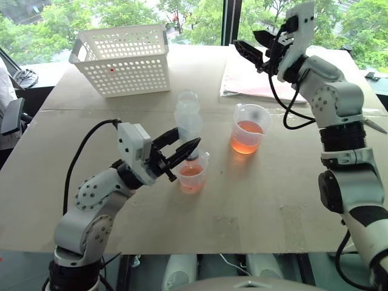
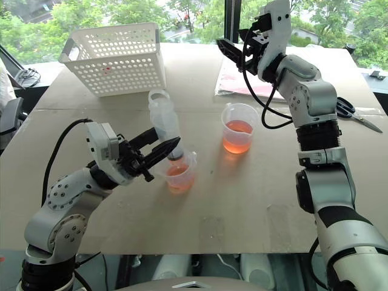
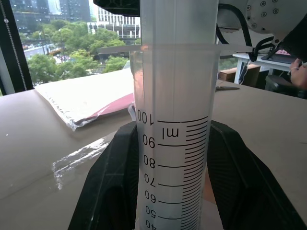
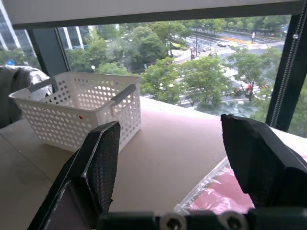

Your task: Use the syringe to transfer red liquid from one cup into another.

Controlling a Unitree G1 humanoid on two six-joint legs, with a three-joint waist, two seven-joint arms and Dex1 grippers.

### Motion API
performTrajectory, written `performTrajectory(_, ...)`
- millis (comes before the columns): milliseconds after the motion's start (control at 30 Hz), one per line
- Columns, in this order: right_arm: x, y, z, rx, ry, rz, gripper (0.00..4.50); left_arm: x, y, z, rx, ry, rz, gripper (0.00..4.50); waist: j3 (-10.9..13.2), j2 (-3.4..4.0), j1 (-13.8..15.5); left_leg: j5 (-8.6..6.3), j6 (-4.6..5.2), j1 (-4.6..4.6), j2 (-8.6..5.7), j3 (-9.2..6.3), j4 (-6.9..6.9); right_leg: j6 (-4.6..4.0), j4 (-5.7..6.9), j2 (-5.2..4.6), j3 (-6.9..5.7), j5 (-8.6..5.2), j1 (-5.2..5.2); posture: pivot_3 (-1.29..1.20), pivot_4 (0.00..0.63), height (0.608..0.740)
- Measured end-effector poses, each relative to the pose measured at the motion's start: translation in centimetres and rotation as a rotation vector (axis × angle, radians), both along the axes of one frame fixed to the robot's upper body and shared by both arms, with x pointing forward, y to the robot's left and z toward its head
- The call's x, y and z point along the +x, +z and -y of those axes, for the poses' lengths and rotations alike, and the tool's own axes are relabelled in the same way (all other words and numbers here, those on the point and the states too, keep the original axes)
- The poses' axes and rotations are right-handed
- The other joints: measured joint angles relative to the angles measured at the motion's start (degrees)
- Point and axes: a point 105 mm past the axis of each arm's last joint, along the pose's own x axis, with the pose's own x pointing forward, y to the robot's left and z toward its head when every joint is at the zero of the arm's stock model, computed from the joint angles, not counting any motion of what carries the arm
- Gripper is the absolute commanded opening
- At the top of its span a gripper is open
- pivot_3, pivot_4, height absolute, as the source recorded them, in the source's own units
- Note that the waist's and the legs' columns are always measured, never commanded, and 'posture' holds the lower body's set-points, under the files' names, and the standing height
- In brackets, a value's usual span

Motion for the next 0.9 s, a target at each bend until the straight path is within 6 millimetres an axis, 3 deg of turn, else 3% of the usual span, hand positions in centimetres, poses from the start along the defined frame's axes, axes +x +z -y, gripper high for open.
performTrajectory(33, -3.0, -0.1, -1.3, -0.045, 0.184, 0.018, 3.6, 0.0, 0.0, 0.0, 0.0, 0.003, -0.001, 1.43, 0.0, 0.0, 0.01, -0.06, 0.1, -0.01, 0.01, -0.05, -0.08, 0.0, -0.1, -0.02, -0.07, 0.0, 0.02, 0.0, 0.15, 0.74)
performTrajectory(100, -5.8, -0.6, -2.5, -0.095, 0.343, -0.004, 3.6, 0.0, 0.0, 0.0, -0.001, 0.002, -0.001, 1.43, 0.0, 0.01, -0.08, -0.14, 0.23, 0.01, 0.02, -0.11, -0.12, 0.0, -0.13, -0.04, -0.13, 0.0, 0.01, 0.0, 0.15, 0.74)
performTrajectory(200, -7.5, -1.1, -3.4, -0.128, 0.434, -0.041, 3.6, 0.1, 0.0, 0.0, -0.001, 0.002, -0.001, 1.43, 0.01, 0.01, -0.12, -0.15, 0.24, 0.14, 0.01, -0.14, -0.08, -0.02, -0.09, -0.03, -0.14, 0.0, 0.02, 0.0, 0.15, 0.74)
performTrajectory(433, -9.2, -1.7, -4.3, -0.184, 0.521, -0.072, 3.6, 0.0, -0.1, -0.1, 0.0, 0.003, -0.006, 1.43, 0.01, 0.02, -0.11, -0.1, 0.2, 0.81, -0.01, -0.13, -0.03, -0.13, 0.01, 0.06, -0.08, 0.03, 0.59, 0.0, 0.15, 0.74)
performTrajectory(733, -9.8, -2.2, -5.5, -0.199, 0.569, -0.087, 3.6, 0.0, -0.5, -0.1, 0.0, 0.008, -0.02, 1.43, 0.01, 0.02, -0.12, -0.11, 0.19, 0.8, -0.01, -0.14, -0.08, -0.12, 0.05, 0.06, -0.07, 0.04, 0.56, 0.0, 0.15, 0.74)
performTrajectory(833, -10.1, -1.9, -6.2, -0.202, 0.586, -0.076, 2.74, 0.0, -0.4, -0.2, -0.002, 0.016, -0.02, 1.43, 0.01, 0.02, -0.13, -0.1, 0.19, 0.8, -0.01, -0.13, -0.07, -0.12, 0.05, 0.06, -0.07, 0.04, 0.57, 0.0, 0.15, 0.74)
performTrajectory(900, -10.2, -1.7, -6.5, -0.203, 0.589, -0.067, 1.71, 0.0, -0.5, -0.2, -0.002, 0.018, -0.021, 1.43, 0.01, 0.02, -0.13, -0.1, 0.19, 0.8, -0.01, -0.13, -0.06, -0.12, 0.08, 0.06, -0.07, 0.04, 0.56, 0.0, 0.15, 0.74)
